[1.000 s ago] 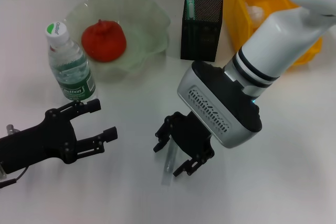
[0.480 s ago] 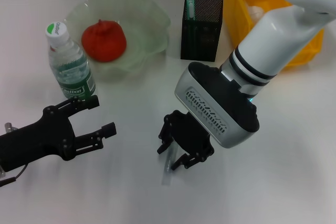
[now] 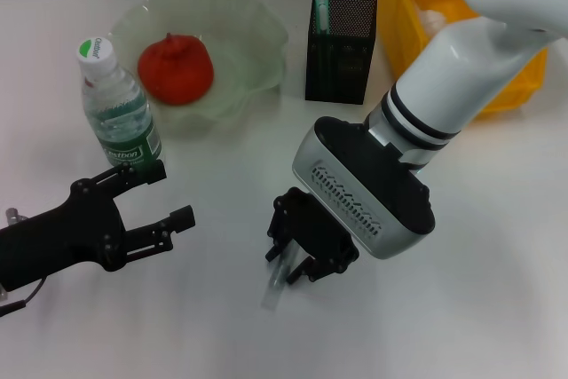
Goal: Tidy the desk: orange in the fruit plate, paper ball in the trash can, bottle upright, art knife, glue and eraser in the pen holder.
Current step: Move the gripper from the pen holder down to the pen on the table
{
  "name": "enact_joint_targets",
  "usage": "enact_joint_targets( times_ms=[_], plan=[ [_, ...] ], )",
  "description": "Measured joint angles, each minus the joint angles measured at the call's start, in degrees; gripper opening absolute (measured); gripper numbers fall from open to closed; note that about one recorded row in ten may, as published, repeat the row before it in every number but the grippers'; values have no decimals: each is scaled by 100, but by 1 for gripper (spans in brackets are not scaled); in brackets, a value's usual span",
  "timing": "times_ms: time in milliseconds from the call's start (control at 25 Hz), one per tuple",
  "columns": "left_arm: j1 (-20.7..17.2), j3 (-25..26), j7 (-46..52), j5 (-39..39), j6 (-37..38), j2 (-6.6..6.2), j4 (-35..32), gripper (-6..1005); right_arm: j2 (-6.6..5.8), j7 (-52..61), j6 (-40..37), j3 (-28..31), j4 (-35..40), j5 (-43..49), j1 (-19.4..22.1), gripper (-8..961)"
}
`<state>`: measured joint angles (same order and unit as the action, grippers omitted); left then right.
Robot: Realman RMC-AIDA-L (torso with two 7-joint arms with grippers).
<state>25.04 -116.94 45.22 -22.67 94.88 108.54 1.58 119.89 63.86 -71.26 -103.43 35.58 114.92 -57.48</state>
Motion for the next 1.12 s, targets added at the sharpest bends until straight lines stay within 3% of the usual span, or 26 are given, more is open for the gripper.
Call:
enact_joint_targets(
  times_ms=[760, 1120],
  plan=[
    [-27, 55, 74, 0, 50, -5, -1, 844, -1, 28, -24, -121, -143, -20, -124, 126],
    [-63, 98, 75, 0, 96, 7, -1, 844, -30, 33, -327, 27, 4, 17, -66, 99]
  ],
)
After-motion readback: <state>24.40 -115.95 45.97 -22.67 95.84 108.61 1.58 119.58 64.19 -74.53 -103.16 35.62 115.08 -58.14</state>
